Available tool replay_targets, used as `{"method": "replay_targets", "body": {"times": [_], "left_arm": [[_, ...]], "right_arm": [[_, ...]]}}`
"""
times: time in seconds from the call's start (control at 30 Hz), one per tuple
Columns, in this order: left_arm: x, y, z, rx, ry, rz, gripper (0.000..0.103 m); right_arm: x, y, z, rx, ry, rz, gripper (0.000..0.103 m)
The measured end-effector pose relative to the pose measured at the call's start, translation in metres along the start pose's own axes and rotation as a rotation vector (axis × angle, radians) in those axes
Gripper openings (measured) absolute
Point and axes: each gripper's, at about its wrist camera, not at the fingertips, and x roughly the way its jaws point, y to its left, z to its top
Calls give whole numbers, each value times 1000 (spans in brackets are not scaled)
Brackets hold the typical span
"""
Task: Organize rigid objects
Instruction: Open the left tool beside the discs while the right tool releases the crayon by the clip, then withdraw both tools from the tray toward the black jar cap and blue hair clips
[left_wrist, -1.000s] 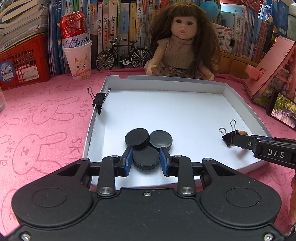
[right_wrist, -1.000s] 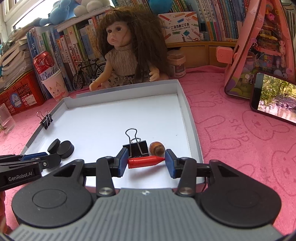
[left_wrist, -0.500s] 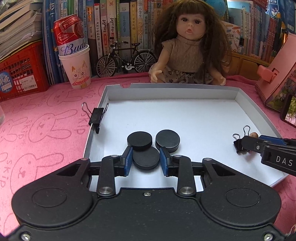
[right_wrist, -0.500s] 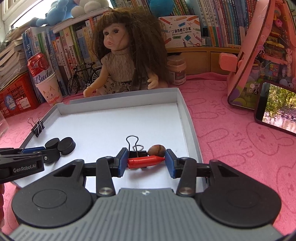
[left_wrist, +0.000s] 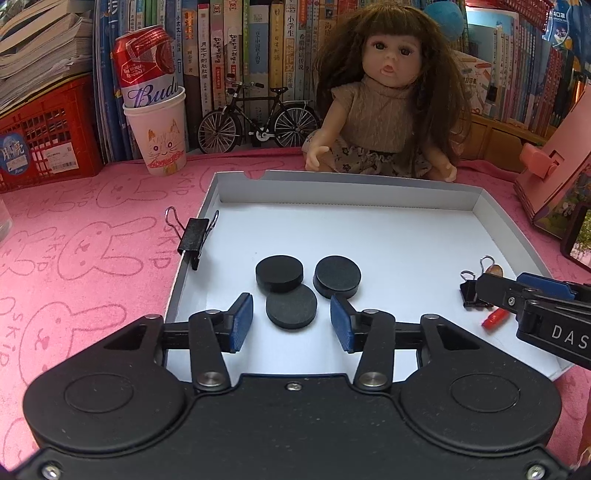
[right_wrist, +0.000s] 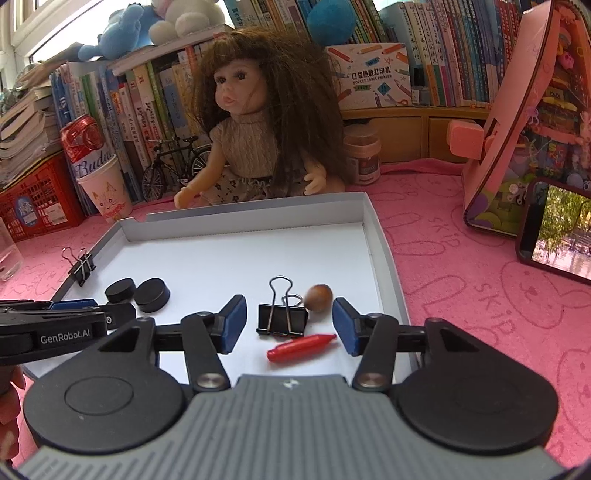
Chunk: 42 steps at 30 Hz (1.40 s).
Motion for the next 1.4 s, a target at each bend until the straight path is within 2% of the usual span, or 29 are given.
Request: {"method": "replay_targets", "body": {"times": [0.17, 0.27, 0.43, 0.73, 1.1, 1.4], "left_arm": [[-25, 0, -4, 14, -41, -43, 64], [-42, 0, -9, 13, -61, -69, 69], [-69, -1, -21, 21, -86, -108, 71], [-110, -10, -53, 78, -155, -127, 74], [-139, -13, -87, 113, -201, -127, 75], [-149, -10, -116, 128, -203, -115, 75]], "right_arm": [[-15, 4, -2, -23, -21, 19, 79], [-28, 4, -6, -28, -40, 27, 85], [-49, 4, -12, -41, -66, 44, 88], [-87, 6, -31, -65, -106, 71, 93], [-117, 11, -54, -102, -144, 83, 97], [-132, 20, -79, -168, -158, 87, 99]]}}
